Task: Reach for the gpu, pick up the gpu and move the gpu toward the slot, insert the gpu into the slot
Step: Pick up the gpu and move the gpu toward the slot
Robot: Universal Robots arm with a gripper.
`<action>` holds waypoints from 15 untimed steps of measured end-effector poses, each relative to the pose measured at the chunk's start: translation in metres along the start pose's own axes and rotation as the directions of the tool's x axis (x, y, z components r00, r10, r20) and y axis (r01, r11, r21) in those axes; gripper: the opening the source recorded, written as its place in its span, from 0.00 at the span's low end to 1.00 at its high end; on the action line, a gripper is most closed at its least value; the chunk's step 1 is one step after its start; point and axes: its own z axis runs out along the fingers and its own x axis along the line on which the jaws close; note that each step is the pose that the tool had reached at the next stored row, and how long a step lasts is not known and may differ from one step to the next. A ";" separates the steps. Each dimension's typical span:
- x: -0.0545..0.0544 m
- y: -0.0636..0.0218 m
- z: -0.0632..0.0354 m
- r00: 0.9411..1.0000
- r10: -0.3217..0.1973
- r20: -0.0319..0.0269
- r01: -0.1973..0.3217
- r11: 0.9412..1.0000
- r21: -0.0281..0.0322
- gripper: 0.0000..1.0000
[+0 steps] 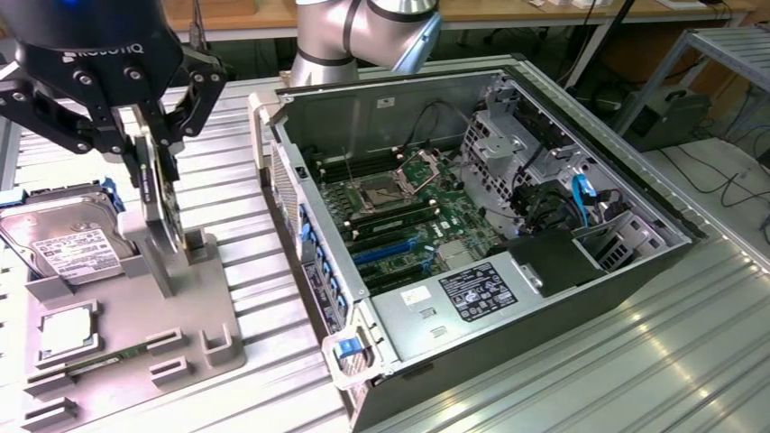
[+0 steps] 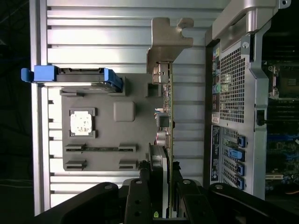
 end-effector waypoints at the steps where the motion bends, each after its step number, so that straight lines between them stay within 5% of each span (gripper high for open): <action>1: 0.000 0.0000 -0.0008 1.000 0.000 0.000 0.000 1.000 0.000 0.27; 15: 0.000 0.0002 -0.0099 1.000 0.000 0.000 0.000 1.000 0.001 0.27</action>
